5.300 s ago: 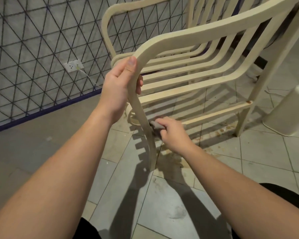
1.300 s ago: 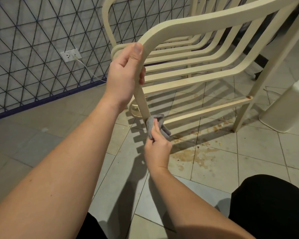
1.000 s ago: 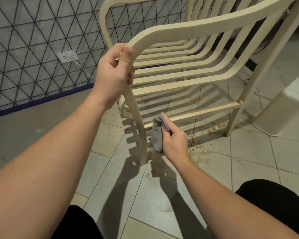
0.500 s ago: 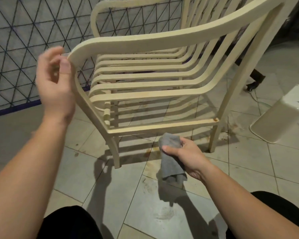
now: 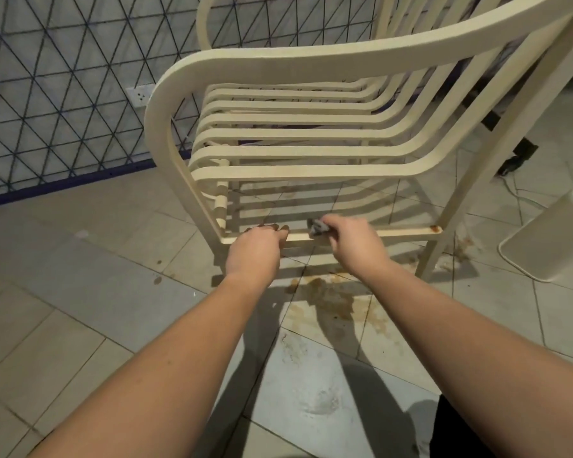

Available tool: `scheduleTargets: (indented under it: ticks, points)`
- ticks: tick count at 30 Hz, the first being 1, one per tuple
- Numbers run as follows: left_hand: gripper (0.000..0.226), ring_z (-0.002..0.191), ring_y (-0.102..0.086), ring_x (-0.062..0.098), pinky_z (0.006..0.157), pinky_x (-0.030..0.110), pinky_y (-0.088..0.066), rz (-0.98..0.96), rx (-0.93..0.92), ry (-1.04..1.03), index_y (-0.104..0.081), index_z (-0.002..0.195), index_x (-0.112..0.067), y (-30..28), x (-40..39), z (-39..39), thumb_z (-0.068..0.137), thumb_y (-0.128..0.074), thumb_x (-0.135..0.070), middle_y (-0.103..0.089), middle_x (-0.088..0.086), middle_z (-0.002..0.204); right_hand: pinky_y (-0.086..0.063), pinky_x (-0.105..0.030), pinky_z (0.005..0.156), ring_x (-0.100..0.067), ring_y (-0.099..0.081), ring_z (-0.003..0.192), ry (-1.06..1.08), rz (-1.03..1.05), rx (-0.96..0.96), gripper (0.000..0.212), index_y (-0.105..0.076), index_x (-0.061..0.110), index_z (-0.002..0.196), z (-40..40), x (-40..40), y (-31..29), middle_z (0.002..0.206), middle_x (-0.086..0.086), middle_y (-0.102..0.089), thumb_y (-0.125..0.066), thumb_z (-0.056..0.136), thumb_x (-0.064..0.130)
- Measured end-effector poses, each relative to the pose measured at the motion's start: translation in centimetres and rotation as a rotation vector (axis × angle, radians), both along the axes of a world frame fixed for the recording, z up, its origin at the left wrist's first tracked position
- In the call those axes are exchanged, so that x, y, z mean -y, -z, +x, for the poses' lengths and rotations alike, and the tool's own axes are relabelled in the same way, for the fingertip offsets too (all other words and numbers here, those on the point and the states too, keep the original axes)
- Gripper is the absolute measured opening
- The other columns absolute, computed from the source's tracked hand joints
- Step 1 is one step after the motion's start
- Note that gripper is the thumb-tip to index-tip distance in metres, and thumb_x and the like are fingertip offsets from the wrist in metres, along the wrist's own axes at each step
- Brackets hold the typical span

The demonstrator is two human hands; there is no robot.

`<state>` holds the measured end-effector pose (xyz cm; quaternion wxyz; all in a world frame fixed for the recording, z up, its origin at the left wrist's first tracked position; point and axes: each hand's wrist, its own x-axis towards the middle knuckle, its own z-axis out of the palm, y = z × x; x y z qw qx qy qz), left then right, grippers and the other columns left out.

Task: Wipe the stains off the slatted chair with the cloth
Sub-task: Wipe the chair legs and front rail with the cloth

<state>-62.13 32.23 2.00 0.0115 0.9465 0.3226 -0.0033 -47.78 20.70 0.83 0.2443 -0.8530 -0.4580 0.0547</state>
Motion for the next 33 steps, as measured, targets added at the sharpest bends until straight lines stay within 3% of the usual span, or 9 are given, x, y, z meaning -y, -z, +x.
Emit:
scheduleTargets:
  ticks: [5,10,13,20,23,24,26,30,33]
  points:
    - [0.049,0.081,-0.057,0.025,0.069,0.032,-0.043,-0.057,0.023,-0.097,-0.068,0.122,-0.043,-0.6,-0.7,0.5,0.100,-0.047,-0.006,-0.065,0.001,0.096,-0.042,-0.041,0.111,-0.017,-0.048,0.135,-0.180,0.066,0.023,0.052,-0.059,0.029,0.134,-2.1,2.3,3.0,0.137,0.004,-0.060,-0.053,0.088,0.005]
    - [0.032,0.080,-0.060,0.023,0.067,0.028,-0.042,-0.106,0.071,-0.114,-0.077,0.099,-0.033,-0.9,-1.4,0.9,0.095,-0.057,-0.009,-0.072,-0.004,0.094,-0.049,-0.022,0.098,-0.003,-0.061,0.106,-0.005,0.293,0.056,0.046,-0.068,0.024,0.123,1.3,4.9,0.9,0.117,0.008,-0.071,-0.064,0.084,-0.001]
    - [0.025,0.086,-0.065,0.023,0.068,0.028,-0.047,-0.121,0.088,-0.123,-0.079,0.100,-0.034,-1.0,-1.7,1.1,0.093,-0.063,-0.015,-0.074,-0.004,0.096,-0.046,-0.023,0.081,-0.013,-0.064,0.095,0.039,0.146,0.016,0.033,-0.067,0.025,0.112,1.5,2.1,0.4,0.100,0.006,-0.068,-0.055,0.091,0.002]
    - [0.021,0.092,-0.066,0.023,0.079,0.033,-0.056,-0.128,0.088,-0.118,-0.076,0.109,-0.043,-1.1,-2.1,1.3,0.094,-0.068,-0.032,-0.074,-0.006,0.100,-0.022,-0.031,0.122,-0.013,-0.040,0.141,-0.156,0.080,0.120,0.071,-0.046,0.020,0.147,-2.9,2.0,4.0,0.148,0.001,-0.050,-0.059,0.083,-0.009]
    - [0.018,0.089,-0.066,0.022,0.077,0.032,-0.057,-0.137,0.089,-0.128,-0.077,0.108,-0.040,-0.8,-2.2,1.2,0.094,-0.067,-0.033,-0.075,-0.006,0.099,-0.058,-0.026,0.079,-0.006,-0.070,0.093,0.358,0.299,-0.281,0.052,-0.057,0.029,0.137,-4.5,6.1,4.6,0.106,0.006,-0.071,-0.053,0.093,0.002]
    - [0.017,0.087,-0.065,0.021,0.075,0.031,-0.055,-0.133,0.093,-0.129,-0.078,0.106,-0.039,-0.7,-2.2,1.2,0.094,-0.067,-0.033,-0.075,-0.006,0.099,-0.055,-0.029,0.064,-0.013,-0.069,0.079,0.652,0.364,-0.474,0.038,-0.066,0.026,0.127,-4.9,6.5,5.0,0.090,0.002,-0.071,-0.050,0.097,0.009]
    - [0.016,0.083,-0.061,0.020,0.072,0.028,-0.051,-0.122,0.092,-0.132,-0.078,0.104,-0.038,-0.7,-2.2,1.2,0.094,-0.066,-0.033,-0.075,-0.007,0.099,-0.045,-0.028,0.064,-0.027,-0.066,0.081,0.996,0.478,-0.696,0.023,-0.071,0.012,0.097,-4.9,5.7,5.0,0.080,-0.008,-0.066,-0.050,0.101,0.019]
    - [0.018,0.094,-0.067,0.023,0.083,0.035,-0.058,-0.119,0.089,-0.129,-0.077,0.106,-0.043,-0.8,-2.3,1.4,0.093,-0.068,-0.034,-0.075,-0.007,0.102,-0.038,-0.012,0.047,-0.019,-0.055,0.065,0.925,0.545,-0.868,0.029,-0.059,0.006,0.085,-4.5,0.7,1.6,0.070,-0.004,-0.055,-0.044,0.105,0.020]
    - [0.022,0.099,-0.068,0.025,0.087,0.035,-0.057,-0.115,0.067,-0.095,-0.075,0.110,-0.045,-1.0,-2.4,1.3,0.093,-0.068,-0.032,-0.075,-0.005,0.108,-0.043,-0.026,0.069,-0.027,-0.059,0.080,0.868,0.444,-0.891,0.024,-0.062,0.005,0.096,-6.4,-2.6,0.8,0.089,-0.014,-0.063,-0.041,0.103,0.013]
